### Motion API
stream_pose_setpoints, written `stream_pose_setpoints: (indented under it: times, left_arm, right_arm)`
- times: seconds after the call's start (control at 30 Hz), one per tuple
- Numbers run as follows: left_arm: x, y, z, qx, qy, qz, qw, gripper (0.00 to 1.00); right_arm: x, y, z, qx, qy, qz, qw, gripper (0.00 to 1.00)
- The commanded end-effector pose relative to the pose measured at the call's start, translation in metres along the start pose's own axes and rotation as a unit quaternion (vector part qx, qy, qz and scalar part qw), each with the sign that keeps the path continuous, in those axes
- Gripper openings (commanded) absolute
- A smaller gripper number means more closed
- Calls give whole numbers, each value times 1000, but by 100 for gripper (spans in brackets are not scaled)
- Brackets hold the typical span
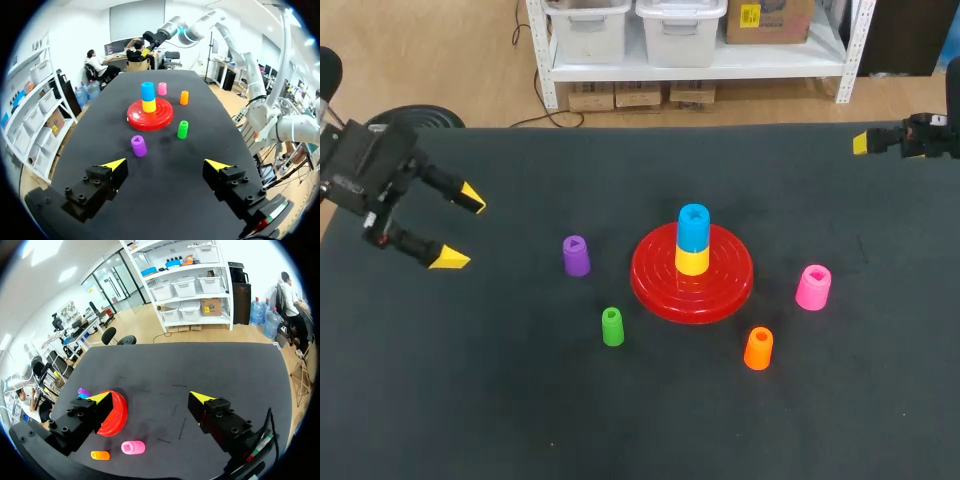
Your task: Pick up and stack the cylinders on the red base in this order: pink,purple,orange,green
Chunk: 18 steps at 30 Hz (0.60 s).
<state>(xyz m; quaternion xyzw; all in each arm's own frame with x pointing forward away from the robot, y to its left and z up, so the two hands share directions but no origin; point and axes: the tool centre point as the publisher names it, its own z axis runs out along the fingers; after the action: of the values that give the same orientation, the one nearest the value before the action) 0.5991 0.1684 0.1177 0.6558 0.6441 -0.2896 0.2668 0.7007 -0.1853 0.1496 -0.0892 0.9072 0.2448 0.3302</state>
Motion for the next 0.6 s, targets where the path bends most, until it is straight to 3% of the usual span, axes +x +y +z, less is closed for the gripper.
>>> stream_pose_setpoints:
  times: [0.03,0.6]
  left_arm:
    - [1,-9,3,-30,3,0,1000,100]
    - [1,-3,10,-31,11,-16,999,100]
  right_arm:
    - [0,0,0,0,0,0,1000,100]
    - [0,0,0,0,0,0,1000,100]
